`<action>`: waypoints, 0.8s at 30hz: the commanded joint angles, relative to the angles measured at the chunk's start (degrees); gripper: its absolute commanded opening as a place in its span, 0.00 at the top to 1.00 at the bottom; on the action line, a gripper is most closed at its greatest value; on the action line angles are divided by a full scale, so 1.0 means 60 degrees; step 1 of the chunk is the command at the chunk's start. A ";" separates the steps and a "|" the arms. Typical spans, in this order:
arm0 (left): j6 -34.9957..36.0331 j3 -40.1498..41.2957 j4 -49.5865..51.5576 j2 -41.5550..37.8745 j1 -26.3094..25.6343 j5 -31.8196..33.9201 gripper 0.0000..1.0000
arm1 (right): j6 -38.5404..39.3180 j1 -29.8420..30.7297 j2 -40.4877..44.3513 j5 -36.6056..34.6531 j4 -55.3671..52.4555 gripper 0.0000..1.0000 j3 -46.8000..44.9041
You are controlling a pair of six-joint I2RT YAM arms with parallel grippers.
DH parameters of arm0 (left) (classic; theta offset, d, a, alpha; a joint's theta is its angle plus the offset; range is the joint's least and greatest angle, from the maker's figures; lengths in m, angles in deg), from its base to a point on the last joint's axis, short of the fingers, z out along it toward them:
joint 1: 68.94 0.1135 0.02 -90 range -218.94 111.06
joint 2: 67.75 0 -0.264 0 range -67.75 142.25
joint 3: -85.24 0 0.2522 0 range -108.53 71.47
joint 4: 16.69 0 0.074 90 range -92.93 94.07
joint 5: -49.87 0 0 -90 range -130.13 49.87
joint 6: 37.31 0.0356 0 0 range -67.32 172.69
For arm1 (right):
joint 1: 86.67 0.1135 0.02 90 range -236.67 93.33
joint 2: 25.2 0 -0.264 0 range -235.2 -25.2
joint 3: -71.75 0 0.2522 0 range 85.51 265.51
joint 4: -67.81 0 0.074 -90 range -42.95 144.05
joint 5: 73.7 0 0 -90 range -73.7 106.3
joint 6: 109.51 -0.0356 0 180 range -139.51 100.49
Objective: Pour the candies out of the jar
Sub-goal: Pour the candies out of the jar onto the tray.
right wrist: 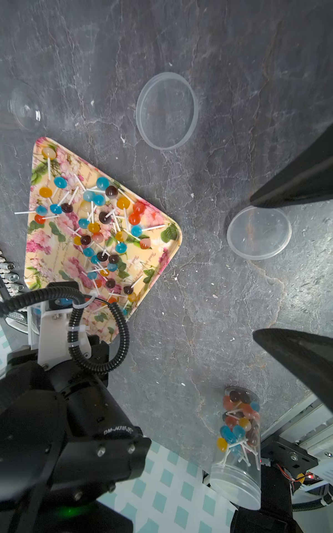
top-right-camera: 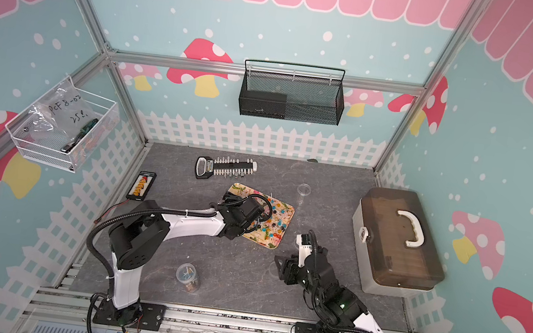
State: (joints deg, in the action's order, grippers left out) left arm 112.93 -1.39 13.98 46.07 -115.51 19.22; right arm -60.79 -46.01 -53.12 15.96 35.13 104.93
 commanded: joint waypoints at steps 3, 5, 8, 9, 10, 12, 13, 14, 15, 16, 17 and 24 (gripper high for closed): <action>0.0576 -0.0618 -0.0161 0.0893 0.0295 -0.0333 0.53 | -0.0161 0.0069 0.0316 -0.0039 -0.0341 0.35 -0.0014; 0.0620 -0.0756 -0.0167 0.1105 0.0374 -0.0384 0.53 | -0.0166 0.0056 0.0341 -0.0030 -0.0348 0.35 -0.0032; 0.0732 -0.0943 -0.0162 0.1349 0.0450 -0.0436 0.54 | -0.0217 0.0063 0.0360 -0.0017 -0.0377 0.35 -0.0043; 0.0788 -0.0996 -0.0157 0.1411 0.0451 -0.0458 0.54 | -0.0239 0.0063 0.0358 -0.0017 -0.0377 0.35 -0.0072; 0.0850 -0.1023 -0.0198 0.1443 0.0451 -0.0414 0.54 | -0.0245 0.0062 0.0369 -0.0009 -0.0377 0.35 -0.0076; 0.0942 -0.1069 -0.0368 0.1402 0.0437 -0.0256 0.54 | -0.0254 0.0064 0.0381 0.0005 -0.0391 0.35 -0.0073; 0.0945 -0.1062 -0.0391 0.1314 0.0437 -0.0250 0.54 | -0.0254 0.0064 0.0396 -0.0013 -0.0406 0.35 -0.0073; 0.0979 -0.1021 -0.0460 0.1167 0.0451 -0.0211 0.54 | -0.0269 0.0063 0.0426 -0.0009 -0.0421 0.35 -0.0073; 0.1061 -0.0951 -0.0561 0.1024 0.0451 -0.0174 0.54 | -0.0258 0.0064 0.0444 -0.0024 -0.0421 0.35 -0.0073; 0.1206 -0.0849 -0.0732 0.0843 0.0465 -0.0122 0.54 | -0.0283 0.0063 0.0481 -0.0017 -0.0457 0.35 -0.0084; 0.1331 -0.0720 -0.0852 0.0642 0.0473 -0.0082 0.54 | -0.0297 0.0063 0.0512 -0.0032 -0.0478 0.35 -0.0091; 0.2239 0.0669 -0.1503 -0.0739 0.0495 0.0149 0.54 | -0.0307 0.0063 0.0673 0.0046 -0.0409 0.35 -0.0278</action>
State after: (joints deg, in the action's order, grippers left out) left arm 120.96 -0.55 8.56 45.67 -112.89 19.00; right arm -61.79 -46.01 -49.67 15.96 33.01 104.32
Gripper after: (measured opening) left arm 0.564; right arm 0.647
